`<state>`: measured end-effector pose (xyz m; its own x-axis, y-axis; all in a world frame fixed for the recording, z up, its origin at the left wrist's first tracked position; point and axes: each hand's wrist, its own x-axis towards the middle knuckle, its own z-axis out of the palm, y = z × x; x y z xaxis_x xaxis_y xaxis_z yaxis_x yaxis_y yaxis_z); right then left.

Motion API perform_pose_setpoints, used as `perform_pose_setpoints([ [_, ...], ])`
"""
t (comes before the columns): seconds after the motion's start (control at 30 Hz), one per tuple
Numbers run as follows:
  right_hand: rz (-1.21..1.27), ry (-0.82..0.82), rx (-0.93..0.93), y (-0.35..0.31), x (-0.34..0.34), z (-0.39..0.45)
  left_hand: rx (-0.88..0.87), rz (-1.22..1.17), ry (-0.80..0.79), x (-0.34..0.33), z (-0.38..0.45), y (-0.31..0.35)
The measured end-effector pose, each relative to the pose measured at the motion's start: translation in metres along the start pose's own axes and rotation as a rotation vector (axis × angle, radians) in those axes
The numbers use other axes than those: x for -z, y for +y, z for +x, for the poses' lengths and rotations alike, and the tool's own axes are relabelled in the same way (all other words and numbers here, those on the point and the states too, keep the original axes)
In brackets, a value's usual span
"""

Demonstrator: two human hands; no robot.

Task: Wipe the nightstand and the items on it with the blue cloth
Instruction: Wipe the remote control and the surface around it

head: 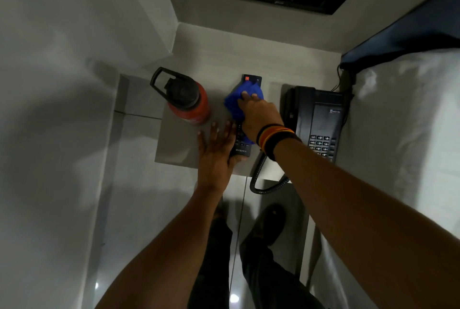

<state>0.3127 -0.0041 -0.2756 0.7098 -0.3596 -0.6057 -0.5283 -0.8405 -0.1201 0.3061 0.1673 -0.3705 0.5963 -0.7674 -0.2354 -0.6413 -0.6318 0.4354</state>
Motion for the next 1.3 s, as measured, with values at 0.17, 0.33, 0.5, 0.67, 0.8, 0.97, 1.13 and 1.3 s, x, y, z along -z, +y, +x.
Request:
perform_pose_setpoints([
  [0.17,0.244,-0.095,-0.052,0.010,0.031,-0.003,0.004,-0.040,0.012,0.003,0.000,0.001],
  [0.33,0.362,0.197,-0.107,0.023,0.063,0.002,-0.003,-0.039,0.003,0.003,0.002,-0.002],
  [0.5,0.163,-0.003,-0.037,0.019,0.022,0.026,-0.007,-0.046,0.092,-0.005,0.003,-0.002],
  [0.67,0.140,0.096,-0.047,0.014,-0.014,0.012,-0.012,-0.033,0.106,-0.014,0.001,-0.004],
  [0.8,0.192,0.069,-0.012,0.010,-0.044,-0.023,0.004,-0.010,0.063,-0.014,0.002,-0.003],
  [0.97,0.222,-0.032,0.025,0.004,-0.082,-0.072,-0.024,-0.030,0.133,-0.014,-0.001,0.001],
  [1.13,0.233,-0.060,0.130,0.020,-0.087,-0.081,-0.056,-0.022,0.188,-0.022,-0.003,-0.008],
  [1.3,0.671,-0.047,0.002,0.046,-0.053,-0.090,0.044,-0.044,0.068,-0.007,-0.002,0.006],
])
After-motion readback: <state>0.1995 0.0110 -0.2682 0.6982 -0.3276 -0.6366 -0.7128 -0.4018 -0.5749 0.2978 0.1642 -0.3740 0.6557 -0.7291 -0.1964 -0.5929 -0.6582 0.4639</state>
